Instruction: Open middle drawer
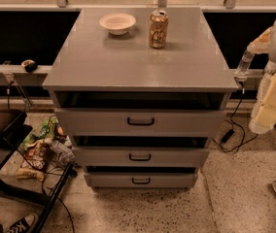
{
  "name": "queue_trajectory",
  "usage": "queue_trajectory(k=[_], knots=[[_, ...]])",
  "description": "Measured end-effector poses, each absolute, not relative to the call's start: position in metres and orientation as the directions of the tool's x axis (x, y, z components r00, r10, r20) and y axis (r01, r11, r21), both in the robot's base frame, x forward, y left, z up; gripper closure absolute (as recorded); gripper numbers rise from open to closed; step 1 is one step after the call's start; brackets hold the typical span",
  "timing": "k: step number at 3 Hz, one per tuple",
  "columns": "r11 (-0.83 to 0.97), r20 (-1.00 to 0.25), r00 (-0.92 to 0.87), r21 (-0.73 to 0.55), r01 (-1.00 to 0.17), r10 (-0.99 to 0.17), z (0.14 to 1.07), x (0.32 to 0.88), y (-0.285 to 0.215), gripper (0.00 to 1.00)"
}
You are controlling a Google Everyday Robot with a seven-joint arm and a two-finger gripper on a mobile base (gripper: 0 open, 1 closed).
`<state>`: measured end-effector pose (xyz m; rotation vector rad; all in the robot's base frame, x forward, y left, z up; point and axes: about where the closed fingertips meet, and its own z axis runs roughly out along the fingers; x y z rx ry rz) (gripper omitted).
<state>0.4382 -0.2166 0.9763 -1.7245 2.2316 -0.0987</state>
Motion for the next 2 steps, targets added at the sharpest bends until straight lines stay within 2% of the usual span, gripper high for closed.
queue_trajectory(k=[2], knots=[[0.265,-0.191,-0.222,-0.239,-0.934,-0.956,0.9681,0.441,-0.214,0.0]])
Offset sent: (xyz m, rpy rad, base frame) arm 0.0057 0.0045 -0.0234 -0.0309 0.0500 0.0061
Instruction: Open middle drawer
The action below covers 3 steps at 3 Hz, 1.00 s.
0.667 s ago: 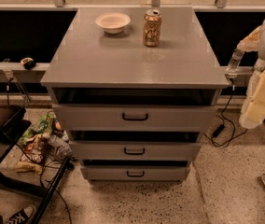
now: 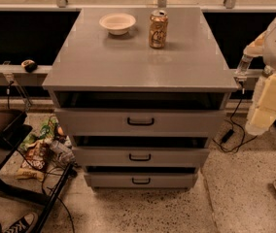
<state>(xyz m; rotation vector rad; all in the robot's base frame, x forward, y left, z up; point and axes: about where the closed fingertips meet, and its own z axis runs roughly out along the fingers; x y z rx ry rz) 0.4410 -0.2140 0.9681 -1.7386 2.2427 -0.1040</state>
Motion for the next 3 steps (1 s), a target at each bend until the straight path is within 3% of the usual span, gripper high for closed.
queue_trajectory(k=[3], knots=[[0.269,0.01,-0.277,-0.202,-0.942,-0.961,0.781,0.462,-0.223,0.0]])
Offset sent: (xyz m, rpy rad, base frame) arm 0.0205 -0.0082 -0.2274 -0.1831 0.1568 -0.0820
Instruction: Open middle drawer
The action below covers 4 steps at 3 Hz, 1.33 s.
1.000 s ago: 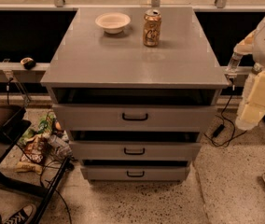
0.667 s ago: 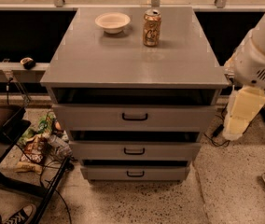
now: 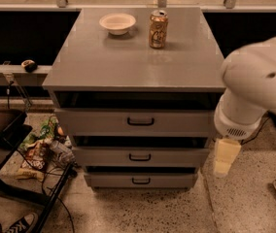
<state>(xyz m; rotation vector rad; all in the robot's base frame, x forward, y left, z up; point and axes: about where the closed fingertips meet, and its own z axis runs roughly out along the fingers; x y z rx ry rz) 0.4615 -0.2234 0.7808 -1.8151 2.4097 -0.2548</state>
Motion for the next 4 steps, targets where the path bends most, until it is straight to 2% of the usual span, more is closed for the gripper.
queue_trajectory(k=[1,2,4], knots=[[0.231,0.066,-0.254,-0.247,-0.941,-0.965,0.721,0.469,-0.226,0.0],[0.231,0.067,-0.254,-0.247,-0.941,-0.965,0.72,0.469,-0.226,0.0],[0.228,-0.017,-0.228,-0.152,-0.962,-0.974,0.628,0.455,-0.188,0.0]])
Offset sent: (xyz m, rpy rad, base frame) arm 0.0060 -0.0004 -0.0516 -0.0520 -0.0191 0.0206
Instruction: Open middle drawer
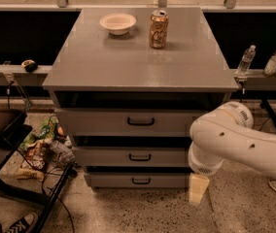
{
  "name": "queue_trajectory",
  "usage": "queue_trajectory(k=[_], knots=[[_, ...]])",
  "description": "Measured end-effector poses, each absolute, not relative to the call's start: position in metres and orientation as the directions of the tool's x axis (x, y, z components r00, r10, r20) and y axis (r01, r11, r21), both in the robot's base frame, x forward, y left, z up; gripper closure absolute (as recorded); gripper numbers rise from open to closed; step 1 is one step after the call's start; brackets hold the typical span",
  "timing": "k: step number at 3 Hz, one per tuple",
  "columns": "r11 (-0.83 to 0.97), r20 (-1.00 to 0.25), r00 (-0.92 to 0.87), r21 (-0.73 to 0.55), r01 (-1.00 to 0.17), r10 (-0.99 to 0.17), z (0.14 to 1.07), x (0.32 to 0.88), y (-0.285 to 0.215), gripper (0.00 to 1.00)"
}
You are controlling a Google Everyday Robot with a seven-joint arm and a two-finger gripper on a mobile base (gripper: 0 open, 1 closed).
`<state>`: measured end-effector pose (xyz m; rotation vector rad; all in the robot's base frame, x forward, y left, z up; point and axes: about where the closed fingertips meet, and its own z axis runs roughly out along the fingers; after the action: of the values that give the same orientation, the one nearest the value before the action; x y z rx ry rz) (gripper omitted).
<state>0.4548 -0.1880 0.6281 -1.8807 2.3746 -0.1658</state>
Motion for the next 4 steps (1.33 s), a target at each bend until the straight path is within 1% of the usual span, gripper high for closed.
queue_trajectory(k=[2,4], knots=[[0.175,-0.043,-0.17,-0.192,-0.966,-0.985,0.544,0.484,-0.15,0.0],[0.154,-0.05,-0.146,-0.214,-0.965,-0.988,0.488,0.527,-0.128,0.0]])
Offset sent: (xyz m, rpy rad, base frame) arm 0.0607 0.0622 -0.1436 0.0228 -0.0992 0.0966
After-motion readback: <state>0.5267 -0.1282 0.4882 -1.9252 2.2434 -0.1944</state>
